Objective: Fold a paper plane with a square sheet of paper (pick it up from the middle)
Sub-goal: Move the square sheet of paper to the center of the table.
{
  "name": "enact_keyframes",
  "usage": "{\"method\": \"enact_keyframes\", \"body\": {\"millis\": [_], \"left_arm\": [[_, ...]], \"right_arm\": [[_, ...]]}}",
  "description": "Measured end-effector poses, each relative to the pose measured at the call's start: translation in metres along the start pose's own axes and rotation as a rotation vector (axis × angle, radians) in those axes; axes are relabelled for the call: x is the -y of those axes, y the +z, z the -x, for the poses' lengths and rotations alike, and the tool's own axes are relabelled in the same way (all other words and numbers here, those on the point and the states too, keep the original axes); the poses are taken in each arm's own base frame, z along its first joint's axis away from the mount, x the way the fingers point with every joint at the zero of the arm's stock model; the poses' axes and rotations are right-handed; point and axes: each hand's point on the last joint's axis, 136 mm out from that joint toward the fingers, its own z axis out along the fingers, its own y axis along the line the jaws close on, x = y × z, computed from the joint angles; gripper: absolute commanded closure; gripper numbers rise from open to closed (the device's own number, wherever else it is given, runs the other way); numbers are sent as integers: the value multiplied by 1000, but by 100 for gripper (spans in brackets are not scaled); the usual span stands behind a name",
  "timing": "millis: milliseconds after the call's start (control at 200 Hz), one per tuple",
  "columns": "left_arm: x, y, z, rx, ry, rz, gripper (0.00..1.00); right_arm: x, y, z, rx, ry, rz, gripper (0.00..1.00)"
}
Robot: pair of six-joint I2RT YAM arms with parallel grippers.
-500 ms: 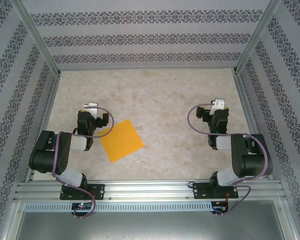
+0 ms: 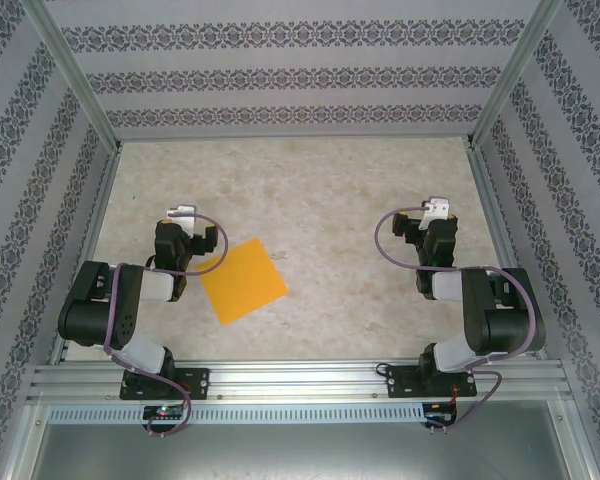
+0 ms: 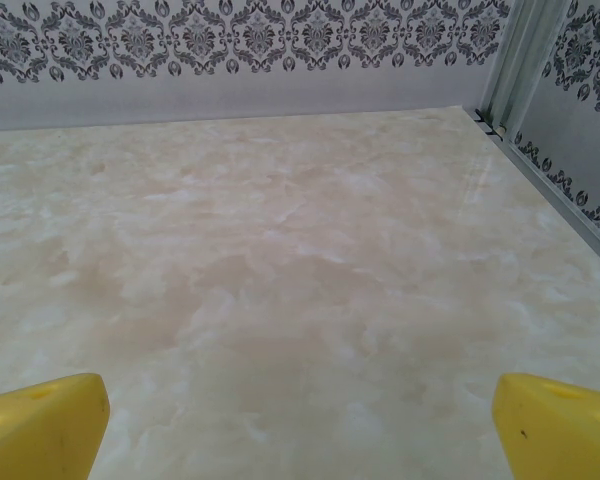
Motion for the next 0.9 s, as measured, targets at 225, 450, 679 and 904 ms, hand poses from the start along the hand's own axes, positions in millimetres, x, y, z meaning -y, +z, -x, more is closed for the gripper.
{"method": "enact_keyframes", "body": {"millis": [225,450,679,904], "left_arm": [[0,0,0,0,0,0,0],[1,0,0,0,0,-4,0],[1,0,0,0,0,-4,0],[2,0,1,3,0,-13,0]], "right_arm": [[-1,0,0,0,0,3,2],[-1,0,0,0,0,3,2],[-1,0,0,0,0,4,2],[-3,0,0,1,0,18,2]]}}
